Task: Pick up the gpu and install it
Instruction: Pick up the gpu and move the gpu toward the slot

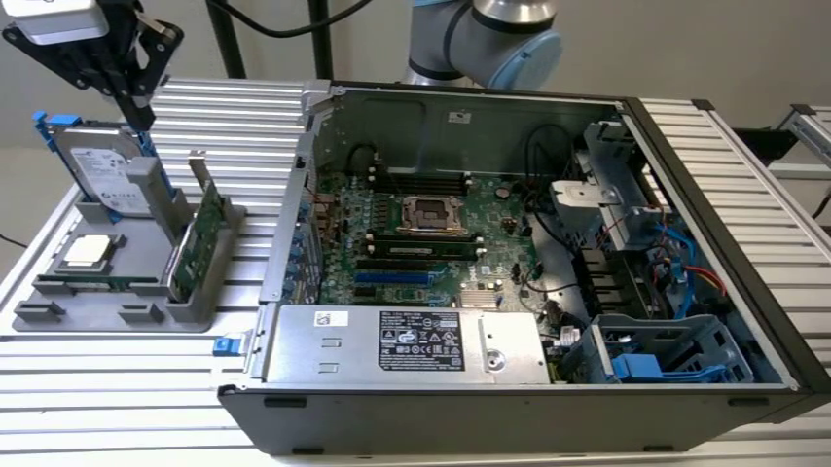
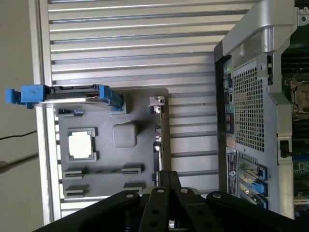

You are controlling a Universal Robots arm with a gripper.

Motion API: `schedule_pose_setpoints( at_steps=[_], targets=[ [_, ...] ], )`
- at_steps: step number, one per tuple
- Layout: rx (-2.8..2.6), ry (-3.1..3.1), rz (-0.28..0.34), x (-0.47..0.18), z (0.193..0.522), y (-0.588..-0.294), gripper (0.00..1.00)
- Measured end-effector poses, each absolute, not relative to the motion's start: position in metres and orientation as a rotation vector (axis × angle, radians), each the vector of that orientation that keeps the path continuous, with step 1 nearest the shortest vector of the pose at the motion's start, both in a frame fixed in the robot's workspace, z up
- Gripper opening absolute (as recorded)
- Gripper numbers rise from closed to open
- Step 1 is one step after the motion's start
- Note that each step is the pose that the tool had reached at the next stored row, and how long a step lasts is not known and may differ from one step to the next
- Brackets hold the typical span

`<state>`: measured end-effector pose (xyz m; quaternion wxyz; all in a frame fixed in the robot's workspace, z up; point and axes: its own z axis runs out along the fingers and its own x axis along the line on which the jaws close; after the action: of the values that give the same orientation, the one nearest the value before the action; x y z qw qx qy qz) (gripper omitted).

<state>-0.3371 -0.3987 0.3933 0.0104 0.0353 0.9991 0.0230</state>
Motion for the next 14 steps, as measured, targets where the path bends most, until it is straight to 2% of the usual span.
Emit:
schedule_pose_setpoints(
  at_steps=[14],
  targets=[
    [0.11,3.118,0.072,-0.3445,0.3933,-0.3987,0.0]
  ],
)
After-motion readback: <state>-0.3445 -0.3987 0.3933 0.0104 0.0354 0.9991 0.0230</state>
